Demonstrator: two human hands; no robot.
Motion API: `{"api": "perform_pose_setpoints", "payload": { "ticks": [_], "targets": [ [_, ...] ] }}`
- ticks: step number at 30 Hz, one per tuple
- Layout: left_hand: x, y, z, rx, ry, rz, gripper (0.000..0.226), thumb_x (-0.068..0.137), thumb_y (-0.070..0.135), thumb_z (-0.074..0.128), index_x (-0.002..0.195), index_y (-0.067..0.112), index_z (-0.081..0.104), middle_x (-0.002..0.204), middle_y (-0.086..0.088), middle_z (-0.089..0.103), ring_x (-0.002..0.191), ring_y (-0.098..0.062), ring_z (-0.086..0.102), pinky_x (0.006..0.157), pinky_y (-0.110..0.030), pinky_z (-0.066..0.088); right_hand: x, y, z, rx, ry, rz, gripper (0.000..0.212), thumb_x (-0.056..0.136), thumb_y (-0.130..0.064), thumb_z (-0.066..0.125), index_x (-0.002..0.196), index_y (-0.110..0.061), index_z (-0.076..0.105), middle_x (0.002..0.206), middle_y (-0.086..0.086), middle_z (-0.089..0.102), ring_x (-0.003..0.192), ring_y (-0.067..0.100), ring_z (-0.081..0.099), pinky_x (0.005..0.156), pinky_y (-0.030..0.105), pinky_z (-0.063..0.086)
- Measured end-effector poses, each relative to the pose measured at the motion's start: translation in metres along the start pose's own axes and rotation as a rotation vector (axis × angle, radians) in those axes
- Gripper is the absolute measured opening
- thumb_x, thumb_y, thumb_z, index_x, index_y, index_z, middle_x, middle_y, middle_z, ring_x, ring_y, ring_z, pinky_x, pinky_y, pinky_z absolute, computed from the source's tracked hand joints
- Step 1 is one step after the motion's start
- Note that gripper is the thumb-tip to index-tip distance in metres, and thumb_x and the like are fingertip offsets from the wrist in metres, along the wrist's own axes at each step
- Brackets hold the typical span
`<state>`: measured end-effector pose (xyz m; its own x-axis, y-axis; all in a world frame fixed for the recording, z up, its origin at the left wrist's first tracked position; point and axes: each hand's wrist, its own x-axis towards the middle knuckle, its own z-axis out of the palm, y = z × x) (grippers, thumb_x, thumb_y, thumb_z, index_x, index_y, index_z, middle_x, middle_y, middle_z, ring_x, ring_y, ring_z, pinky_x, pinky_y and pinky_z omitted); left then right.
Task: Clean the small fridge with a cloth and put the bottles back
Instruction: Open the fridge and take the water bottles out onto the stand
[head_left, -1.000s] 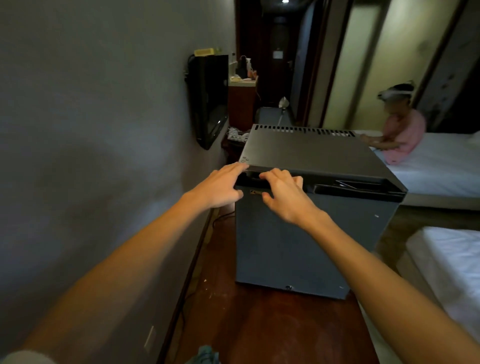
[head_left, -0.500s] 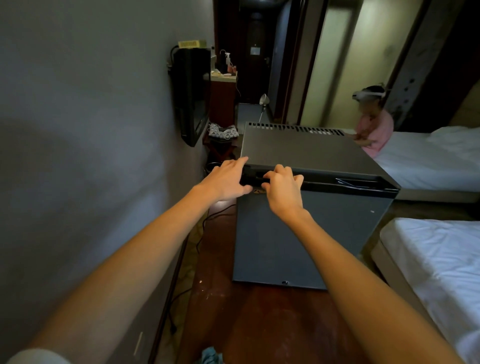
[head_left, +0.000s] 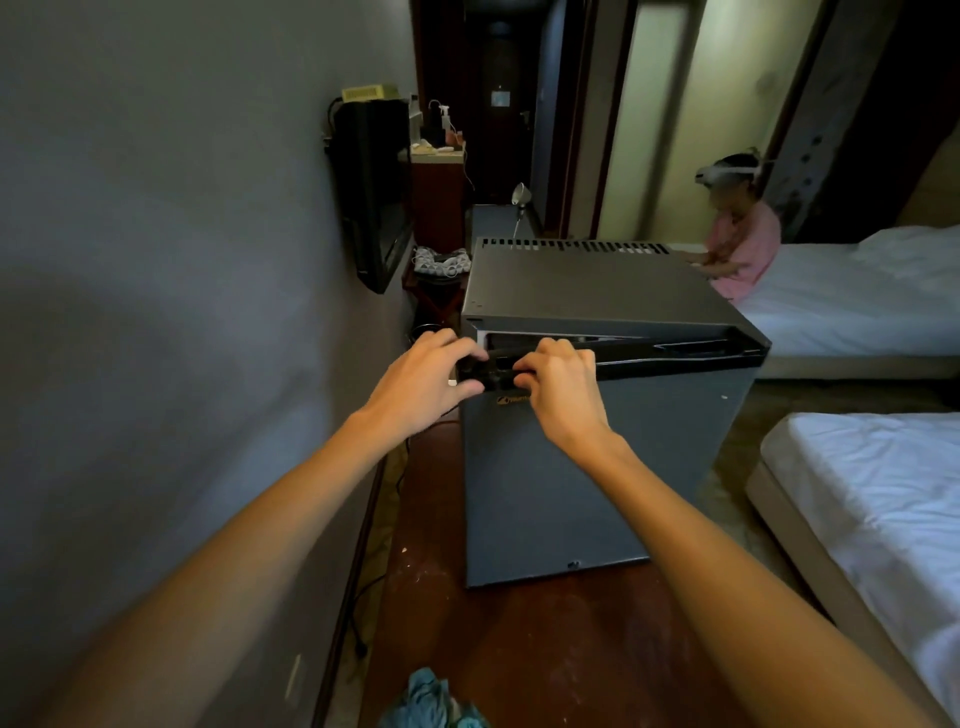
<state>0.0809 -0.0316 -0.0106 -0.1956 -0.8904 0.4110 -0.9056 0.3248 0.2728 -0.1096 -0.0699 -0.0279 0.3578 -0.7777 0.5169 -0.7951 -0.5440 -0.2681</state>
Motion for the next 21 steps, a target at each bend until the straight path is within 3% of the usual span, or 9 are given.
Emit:
{"api": "perform_pose_setpoints", "payload": {
  "ticks": [6,9,14,18,21],
  "targets": [
    [-0.054,0.043,0.011,-0.162,0.168,-0.043,0.031,0.089,0.027,0.07,0.119,0.021,0.064,0.103,0.008,0.046,0.098,-0.006,0.045,0.078,-0.014,0.033,-0.048,0.001,-0.03,0.092,-0.04,-0.029,0.024,0.096,-0.024,0.059,0.117,-0.018,0.07,0.098,-0.005,0.05,0.106,0.02,0.049,0.097,0.035,0.026],
    [-0.083,0.072,0.02,-0.212,0.277,-0.032,0.032,0.087,0.024,0.074,0.117,0.017,0.067,0.101,0.006,0.045,0.096,-0.01,0.049,0.078,-0.005,0.037,-0.072,0.002,-0.055,0.158,-0.066,-0.036,0.024,0.096,-0.025,0.058,0.115,-0.018,0.071,0.102,0.001,0.061,0.105,0.023,0.054,0.097,0.04,0.037],
    [-0.117,0.13,0.026,-0.214,0.323,0.017,0.033,0.081,0.035,0.077,0.107,0.017,0.067,0.098,0.006,0.043,0.092,-0.012,0.053,0.08,-0.023,0.045,-0.128,0.01,-0.096,0.198,-0.105,-0.022,0.022,0.098,-0.021,0.054,0.101,-0.011,0.073,0.1,0.007,0.065,0.098,0.025,0.059,0.087,0.043,0.047],
    [-0.132,0.182,0.032,-0.198,0.269,0.214,0.042,0.081,0.045,0.072,0.103,0.01,0.065,0.104,-0.002,0.049,0.101,-0.016,0.056,0.085,-0.028,0.049,-0.174,0.027,-0.122,0.192,-0.046,0.016,0.02,0.097,-0.017,0.055,0.09,-0.006,0.071,0.095,0.007,0.063,0.09,0.023,0.06,0.08,0.036,0.047],
    [-0.133,0.228,0.044,-0.204,0.231,0.352,0.047,0.082,0.049,0.067,0.101,0.006,0.063,0.105,-0.007,0.05,0.104,-0.02,0.057,0.088,-0.032,0.05,-0.204,0.047,-0.15,0.193,-0.018,0.079,0.021,0.096,-0.01,0.054,0.09,-0.002,0.073,0.097,0.012,0.065,0.095,0.028,0.064,0.084,0.04,0.047]
  ]
}}
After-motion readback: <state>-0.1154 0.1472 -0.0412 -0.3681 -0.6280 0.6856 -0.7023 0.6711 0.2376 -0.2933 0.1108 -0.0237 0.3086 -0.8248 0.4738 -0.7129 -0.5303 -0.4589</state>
